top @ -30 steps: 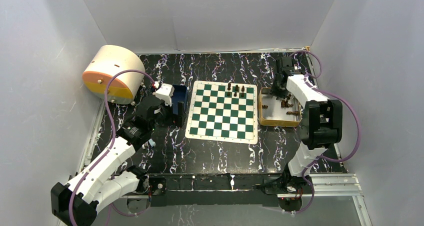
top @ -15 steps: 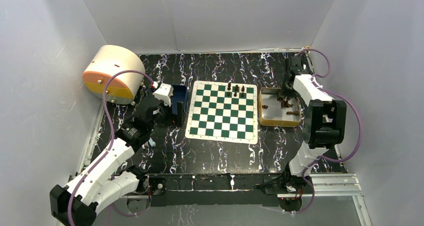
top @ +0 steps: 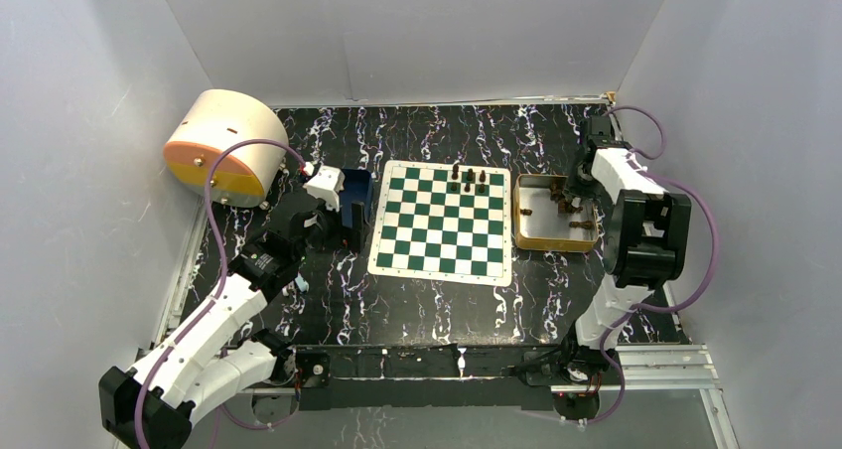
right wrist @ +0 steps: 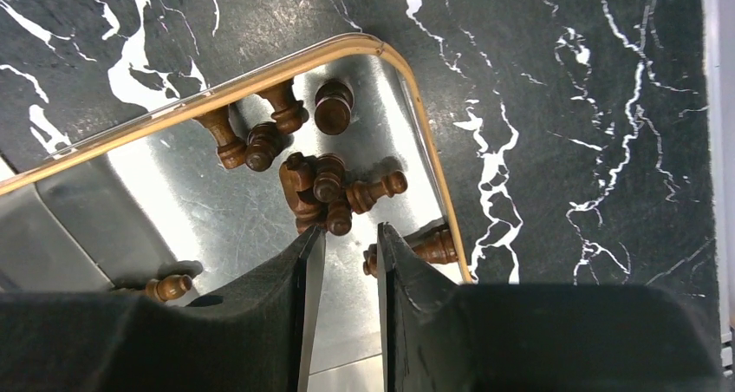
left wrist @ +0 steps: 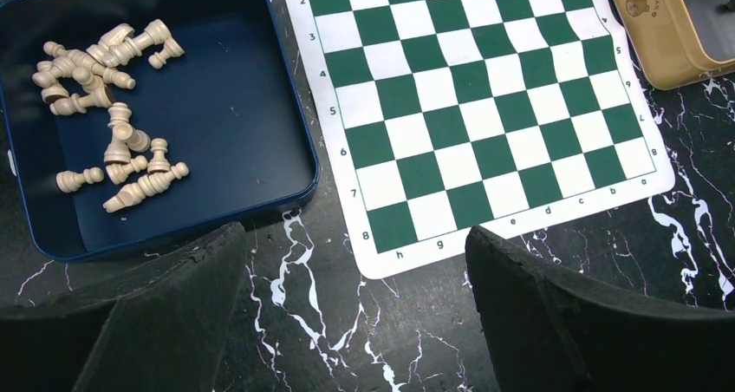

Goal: Set up the chess pieces on the board
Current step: Pick up the chess piece from the storage box.

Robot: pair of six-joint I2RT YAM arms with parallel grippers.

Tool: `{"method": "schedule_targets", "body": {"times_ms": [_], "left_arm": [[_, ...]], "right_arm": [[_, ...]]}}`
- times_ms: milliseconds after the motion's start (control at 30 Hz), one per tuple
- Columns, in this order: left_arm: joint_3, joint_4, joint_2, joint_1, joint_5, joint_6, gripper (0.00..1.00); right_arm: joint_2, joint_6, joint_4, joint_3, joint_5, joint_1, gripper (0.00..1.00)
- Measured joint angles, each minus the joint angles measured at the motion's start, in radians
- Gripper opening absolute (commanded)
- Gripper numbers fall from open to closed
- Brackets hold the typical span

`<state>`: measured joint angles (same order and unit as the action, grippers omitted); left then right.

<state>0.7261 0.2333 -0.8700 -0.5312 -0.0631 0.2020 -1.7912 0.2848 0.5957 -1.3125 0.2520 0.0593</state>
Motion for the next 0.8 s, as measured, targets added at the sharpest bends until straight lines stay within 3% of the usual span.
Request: {"method": "schedule_targets", "body": {"times_ms": [800], "left_arm": [[0.0, 0.0, -0.013, 0.0, 0.0, 0.0, 0.94]], "right_arm": [[-0.062, 0.005, -0.022, 0.0, -0.037, 0.0, 0.19]]}}
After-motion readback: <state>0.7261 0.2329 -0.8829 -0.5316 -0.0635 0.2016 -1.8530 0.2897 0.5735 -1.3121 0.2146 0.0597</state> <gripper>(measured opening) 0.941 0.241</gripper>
